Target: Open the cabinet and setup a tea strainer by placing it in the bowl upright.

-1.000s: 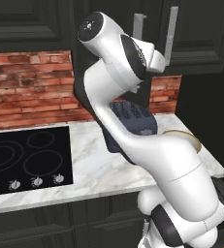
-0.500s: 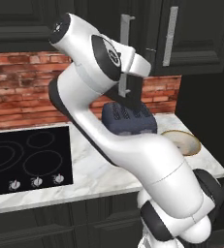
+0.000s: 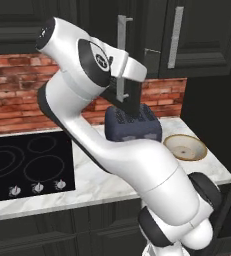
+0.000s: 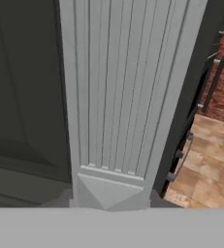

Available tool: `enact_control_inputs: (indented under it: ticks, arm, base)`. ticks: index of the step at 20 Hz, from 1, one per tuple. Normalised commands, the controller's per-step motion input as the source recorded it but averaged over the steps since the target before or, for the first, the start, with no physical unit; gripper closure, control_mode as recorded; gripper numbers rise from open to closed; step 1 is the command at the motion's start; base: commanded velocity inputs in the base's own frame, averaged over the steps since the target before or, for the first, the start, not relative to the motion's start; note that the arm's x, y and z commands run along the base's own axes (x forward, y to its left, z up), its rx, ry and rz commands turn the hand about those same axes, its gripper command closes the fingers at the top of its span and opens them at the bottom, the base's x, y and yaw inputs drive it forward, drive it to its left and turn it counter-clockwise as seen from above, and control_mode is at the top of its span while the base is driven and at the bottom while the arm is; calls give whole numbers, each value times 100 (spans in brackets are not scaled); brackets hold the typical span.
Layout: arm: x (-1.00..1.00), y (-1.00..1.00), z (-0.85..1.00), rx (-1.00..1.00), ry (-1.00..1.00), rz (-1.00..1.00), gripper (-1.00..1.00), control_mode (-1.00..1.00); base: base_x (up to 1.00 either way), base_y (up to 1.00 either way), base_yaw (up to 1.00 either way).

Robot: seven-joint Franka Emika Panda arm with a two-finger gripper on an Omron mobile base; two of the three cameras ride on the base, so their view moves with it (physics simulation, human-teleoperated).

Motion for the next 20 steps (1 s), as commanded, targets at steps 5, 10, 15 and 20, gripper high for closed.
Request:
enact_control_inputs:
  ticks: [5, 10, 15, 20]
  arm:
    - [-23, 6, 3, 0, 0, 0, -100, -100]
    - [-38, 1, 9, 0, -2, 0, -100, -100]
    - [-34, 0, 0, 0, -19, 17, -100, -100]
    - [-19, 0, 0, 0, -5, 12, -100, -100]
  base:
    - [0, 0, 0]
    - [0, 0, 0]
    - [0, 0, 0]
    - [0, 0, 0]
